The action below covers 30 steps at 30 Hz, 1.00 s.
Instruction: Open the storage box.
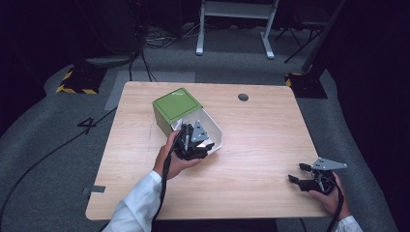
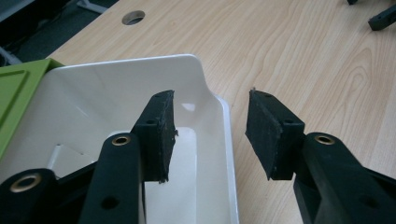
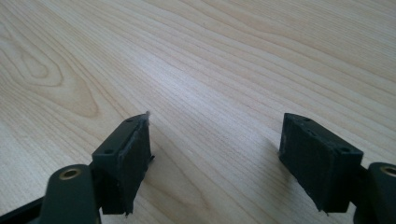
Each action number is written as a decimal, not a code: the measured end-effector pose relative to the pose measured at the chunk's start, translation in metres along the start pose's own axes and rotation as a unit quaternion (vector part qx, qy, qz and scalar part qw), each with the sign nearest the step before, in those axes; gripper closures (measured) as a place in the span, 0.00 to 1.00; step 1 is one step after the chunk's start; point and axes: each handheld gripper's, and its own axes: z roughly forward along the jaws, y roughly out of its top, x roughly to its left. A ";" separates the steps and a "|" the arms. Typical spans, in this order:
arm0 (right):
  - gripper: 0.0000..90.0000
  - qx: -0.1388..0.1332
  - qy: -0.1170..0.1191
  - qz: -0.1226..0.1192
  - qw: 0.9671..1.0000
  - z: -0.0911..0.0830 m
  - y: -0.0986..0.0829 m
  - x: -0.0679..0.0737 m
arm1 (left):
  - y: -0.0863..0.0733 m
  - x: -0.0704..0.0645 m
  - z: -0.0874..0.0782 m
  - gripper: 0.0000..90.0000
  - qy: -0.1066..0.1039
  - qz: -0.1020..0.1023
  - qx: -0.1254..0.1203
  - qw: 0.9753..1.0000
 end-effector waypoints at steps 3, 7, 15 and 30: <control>0.28 0.000 0.000 0.000 1.000 0.000 0.000 0.000 | 0.000 0.001 -0.003 0.57 0.003 0.001 -0.003 1.000; 0.28 0.000 0.000 0.001 1.000 0.000 0.000 0.000 | 0.000 0.003 -0.010 0.53 0.011 0.001 -0.011 1.000; 0.28 0.000 0.000 0.001 1.000 0.000 0.000 0.000 | -0.006 0.010 -0.026 0.42 0.025 0.002 -0.013 1.000; 0.28 0.000 -0.001 0.003 1.000 0.000 0.000 0.000 | -0.034 0.019 -0.054 0.22 0.049 0.014 0.004 0.999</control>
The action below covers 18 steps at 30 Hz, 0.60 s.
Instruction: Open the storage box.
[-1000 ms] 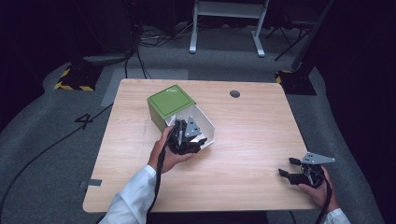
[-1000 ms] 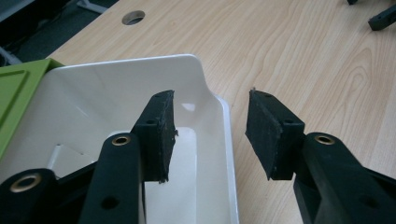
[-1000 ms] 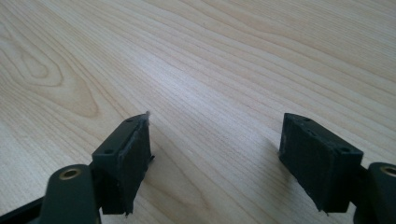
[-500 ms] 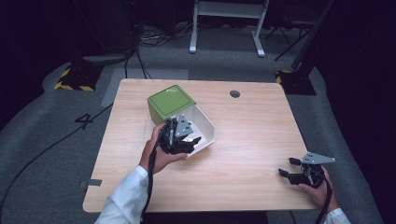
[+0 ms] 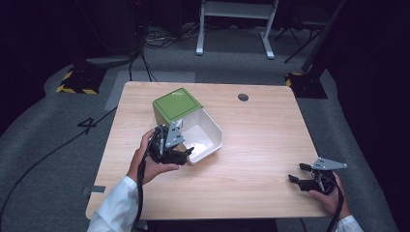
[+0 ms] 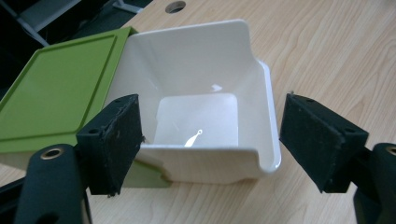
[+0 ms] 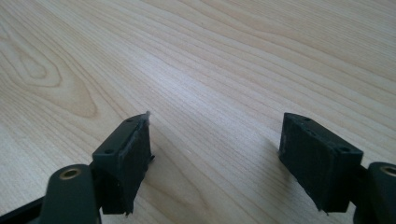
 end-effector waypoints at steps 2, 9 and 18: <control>0.28 0.000 0.000 0.000 1.000 0.000 0.000 0.000 | -0.005 0.001 -0.004 0.19 -0.003 0.000 0.001 1.000; 0.28 0.000 0.000 0.000 1.000 0.000 0.000 0.000 | -0.025 0.001 -0.019 0.18 0.014 0.014 0.002 1.000; 0.28 0.000 -0.001 0.001 1.000 0.000 0.000 0.000 | -0.058 0.004 -0.020 0.18 0.033 0.016 0.039 0.999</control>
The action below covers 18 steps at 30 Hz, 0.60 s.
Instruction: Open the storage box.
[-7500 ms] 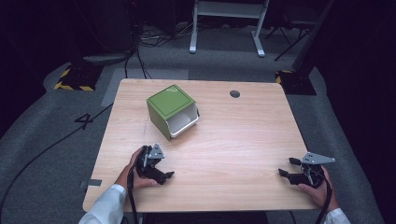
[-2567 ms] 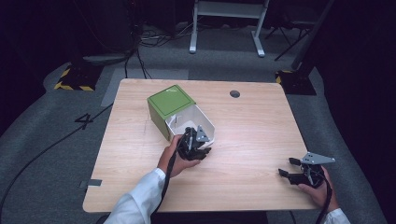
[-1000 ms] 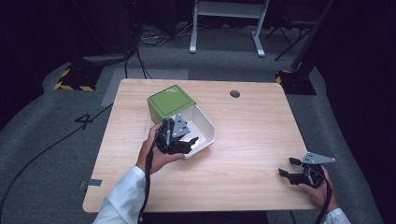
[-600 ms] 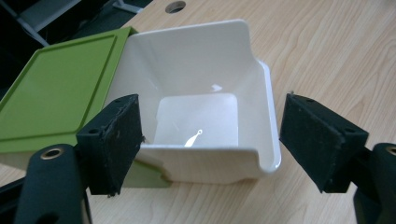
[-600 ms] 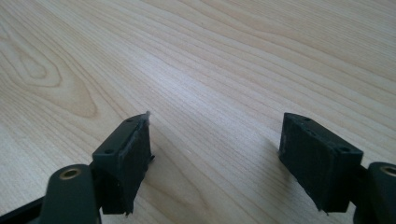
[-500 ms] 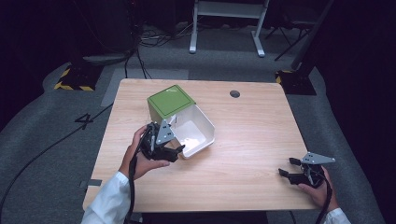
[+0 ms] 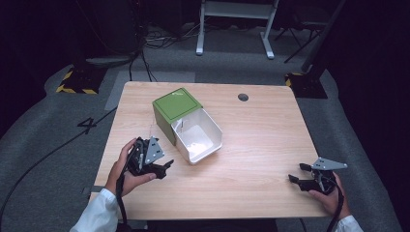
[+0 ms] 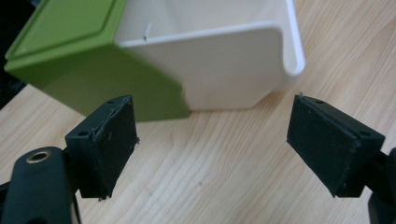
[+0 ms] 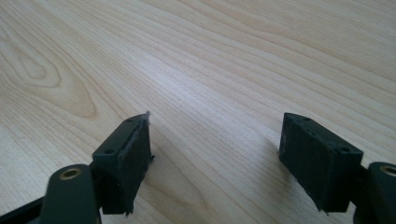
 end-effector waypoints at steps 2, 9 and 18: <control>0.28 0.000 0.000 0.000 1.000 0.000 0.000 0.000 | -0.007 0.001 0.002 0.18 0.001 -0.001 0.009 1.000; 0.28 0.000 0.000 0.000 1.000 0.000 0.000 0.000 | -0.033 0.007 0.007 0.19 0.008 -0.010 0.028 1.000; 0.28 0.000 0.000 0.000 1.000 0.000 0.000 0.000 | -0.070 0.012 0.011 0.19 0.003 -0.035 0.042 0.998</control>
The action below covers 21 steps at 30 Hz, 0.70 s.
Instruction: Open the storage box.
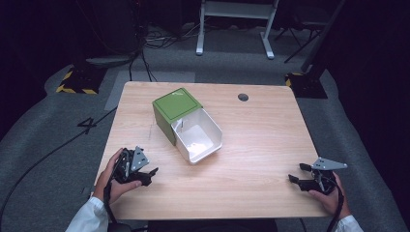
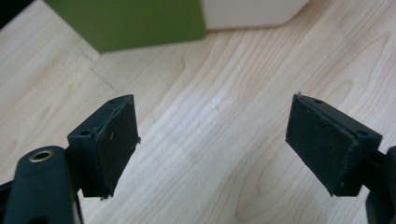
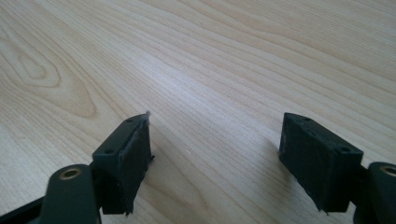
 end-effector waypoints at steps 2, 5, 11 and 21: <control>0.28 0.000 0.000 0.000 1.000 0.000 0.000 0.000 | -0.006 0.001 0.001 0.19 -0.002 -0.008 0.005 1.000; 0.28 0.000 0.000 0.000 1.000 0.000 0.000 0.000 | -0.016 0.004 0.003 0.19 -0.002 -0.020 0.012 1.000; 0.28 0.000 0.000 0.000 1.000 0.000 0.000 0.000 | -0.030 0.008 0.004 0.18 -0.008 -0.050 0.016 0.999; 0.28 0.000 0.001 0.001 1.000 0.000 0.000 0.000 | -0.050 0.012 0.008 0.18 -0.033 -0.087 0.021 0.995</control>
